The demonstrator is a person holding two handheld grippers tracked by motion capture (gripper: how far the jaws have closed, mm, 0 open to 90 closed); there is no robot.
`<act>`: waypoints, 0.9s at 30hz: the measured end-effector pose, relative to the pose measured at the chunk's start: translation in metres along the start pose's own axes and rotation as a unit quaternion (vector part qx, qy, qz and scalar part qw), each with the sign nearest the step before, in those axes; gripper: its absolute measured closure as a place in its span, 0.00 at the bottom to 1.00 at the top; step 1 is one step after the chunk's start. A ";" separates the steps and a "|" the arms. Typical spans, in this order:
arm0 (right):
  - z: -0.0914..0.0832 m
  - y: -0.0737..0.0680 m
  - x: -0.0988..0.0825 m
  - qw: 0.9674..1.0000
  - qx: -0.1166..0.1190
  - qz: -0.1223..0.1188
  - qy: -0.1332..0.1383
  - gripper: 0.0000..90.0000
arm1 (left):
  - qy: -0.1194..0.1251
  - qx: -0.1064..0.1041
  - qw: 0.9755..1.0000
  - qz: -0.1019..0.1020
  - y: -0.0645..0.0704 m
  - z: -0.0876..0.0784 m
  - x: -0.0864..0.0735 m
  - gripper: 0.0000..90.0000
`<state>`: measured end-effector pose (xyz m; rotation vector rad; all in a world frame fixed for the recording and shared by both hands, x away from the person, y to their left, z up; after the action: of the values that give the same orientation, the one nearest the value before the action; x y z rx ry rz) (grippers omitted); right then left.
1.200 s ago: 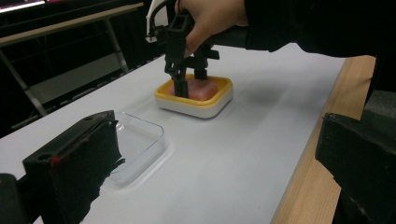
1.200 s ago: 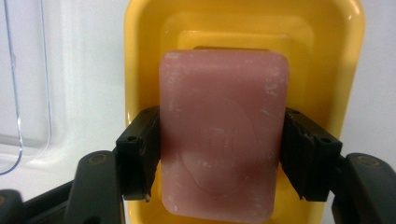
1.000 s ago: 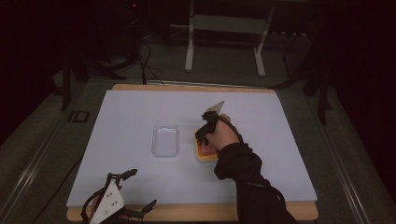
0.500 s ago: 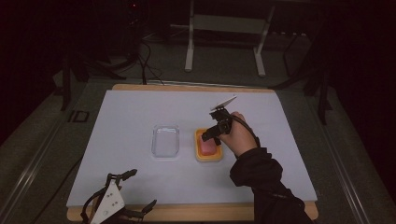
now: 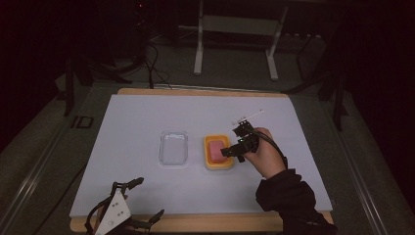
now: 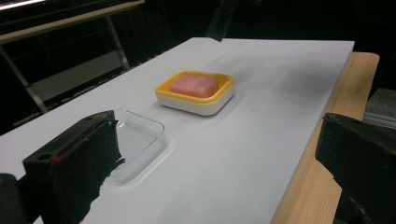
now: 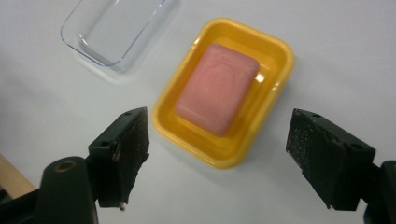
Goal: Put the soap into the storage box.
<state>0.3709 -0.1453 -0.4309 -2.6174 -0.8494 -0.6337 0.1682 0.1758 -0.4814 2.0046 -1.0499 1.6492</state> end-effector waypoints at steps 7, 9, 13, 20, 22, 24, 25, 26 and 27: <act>-0.015 0.010 -0.020 0.999 -0.010 0.001 0.042 0.24 | 0.000 0.000 1.000 0.000 0.000 0.000 0.000 0.01; -0.016 0.014 -0.026 0.999 -0.011 0.003 0.043 0.24 | -0.001 0.001 1.000 0.000 0.000 0.000 0.000 0.01; -0.020 0.016 -0.038 0.999 -0.010 0.001 0.050 0.24 | -0.002 0.001 1.000 0.001 0.000 0.001 0.000 0.01; -0.028 0.017 -0.056 0.997 -0.001 0.014 0.080 0.22 | -0.002 0.001 1.000 0.000 0.000 0.001 0.000 0.01; -0.029 0.018 -0.061 0.996 0.001 0.012 0.088 0.22 | -0.001 0.001 1.000 0.000 0.000 0.000 0.000 0.01; -0.031 0.020 -0.067 0.995 -0.005 0.011 0.097 0.23 | -0.001 0.001 1.000 0.000 0.000 0.000 0.000 0.01; -0.031 0.022 -0.070 0.995 -0.005 0.012 0.098 0.23 | -0.001 0.001 1.000 0.000 0.000 0.000 0.000 0.01; -0.032 0.023 -0.074 0.995 -0.007 0.014 0.097 0.23 | -0.001 0.001 1.000 -0.001 0.000 0.000 0.000 0.01; -0.032 0.025 -0.077 0.995 -0.012 0.014 0.100 0.24 | -0.001 0.001 1.000 -0.001 0.000 0.000 0.000 0.01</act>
<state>0.3204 -0.2150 -0.4459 -2.5290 -0.7463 -0.8864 0.1687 0.1759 -0.4816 2.0090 -1.0476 1.6489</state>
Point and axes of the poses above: each handheld gripper's, and its own axes: z roughly forward along the jaws, x roughly out of its top, y roughly to its right, the point moved 2 cm from there along z, roughly forward along the jaws, and after that the axes turned 1 degree about x, right-handed, at the moved point
